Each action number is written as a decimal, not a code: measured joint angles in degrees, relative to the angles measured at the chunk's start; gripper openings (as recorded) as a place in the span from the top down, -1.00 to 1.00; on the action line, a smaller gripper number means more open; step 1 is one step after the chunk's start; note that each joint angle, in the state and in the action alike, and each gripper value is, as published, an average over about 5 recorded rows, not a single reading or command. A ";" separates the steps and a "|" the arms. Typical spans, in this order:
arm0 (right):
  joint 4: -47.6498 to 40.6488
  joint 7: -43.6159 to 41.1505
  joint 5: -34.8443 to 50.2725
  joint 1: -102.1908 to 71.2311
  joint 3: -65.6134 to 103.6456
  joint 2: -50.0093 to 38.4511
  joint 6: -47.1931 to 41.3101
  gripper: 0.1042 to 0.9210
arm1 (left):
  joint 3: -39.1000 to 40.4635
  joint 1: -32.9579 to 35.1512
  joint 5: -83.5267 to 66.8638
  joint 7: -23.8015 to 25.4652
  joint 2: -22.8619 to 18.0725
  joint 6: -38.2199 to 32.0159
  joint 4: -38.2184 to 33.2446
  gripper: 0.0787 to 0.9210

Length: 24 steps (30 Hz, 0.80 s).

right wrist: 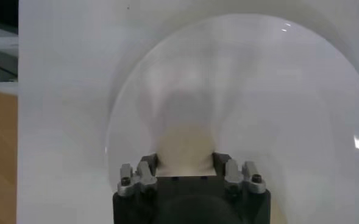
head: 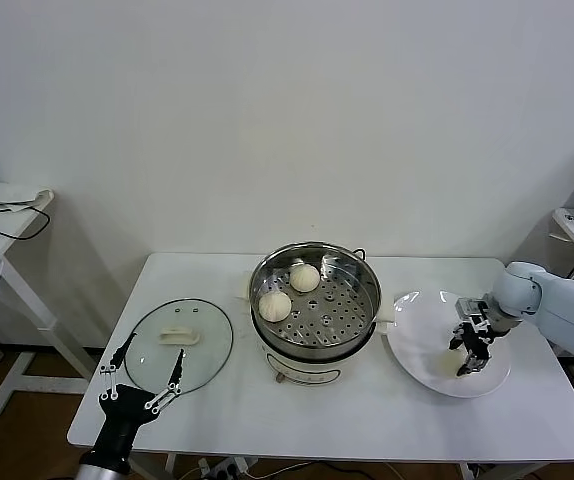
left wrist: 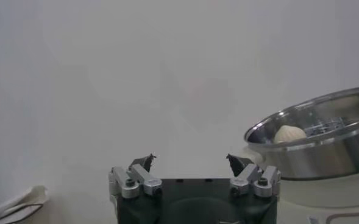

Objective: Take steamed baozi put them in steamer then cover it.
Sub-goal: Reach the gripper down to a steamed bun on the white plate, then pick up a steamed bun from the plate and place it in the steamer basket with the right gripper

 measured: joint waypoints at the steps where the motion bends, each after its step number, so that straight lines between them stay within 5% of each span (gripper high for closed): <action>1: 0.20 -0.16 -0.02 0.48 -0.09 -0.04 0.15 -0.18 | -0.01 0.00 -0.02 0.00 0.06 0.00 -0.03 -0.77; 24: 13.32 -8.30 -1.12 31.66 -9.51 11.29 21.24 -0.22 | 0.87 -0.66 -0.79 0.18 1.19 -0.24 -0.93 -0.77</action>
